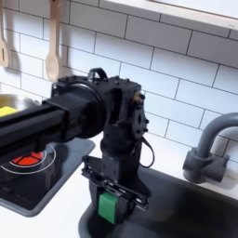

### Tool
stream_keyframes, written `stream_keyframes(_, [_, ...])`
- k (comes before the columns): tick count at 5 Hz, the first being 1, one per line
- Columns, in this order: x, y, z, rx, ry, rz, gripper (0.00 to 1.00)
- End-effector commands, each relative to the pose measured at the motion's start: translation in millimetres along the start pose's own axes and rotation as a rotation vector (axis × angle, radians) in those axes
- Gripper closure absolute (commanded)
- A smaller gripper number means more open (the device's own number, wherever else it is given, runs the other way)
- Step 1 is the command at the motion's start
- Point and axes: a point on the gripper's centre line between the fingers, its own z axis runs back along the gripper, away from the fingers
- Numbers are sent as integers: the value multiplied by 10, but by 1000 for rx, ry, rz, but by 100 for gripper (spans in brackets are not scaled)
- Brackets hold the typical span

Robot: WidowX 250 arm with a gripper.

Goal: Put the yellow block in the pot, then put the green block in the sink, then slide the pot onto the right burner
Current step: 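Put the green block in the sink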

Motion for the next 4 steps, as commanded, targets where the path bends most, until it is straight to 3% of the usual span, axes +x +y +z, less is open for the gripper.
stream_keyframes(1, [62, -101, -72, 16, -3, -19, 100])
stream_keyframes(4, [144, -170, -396, 31, 80, -27, 100])
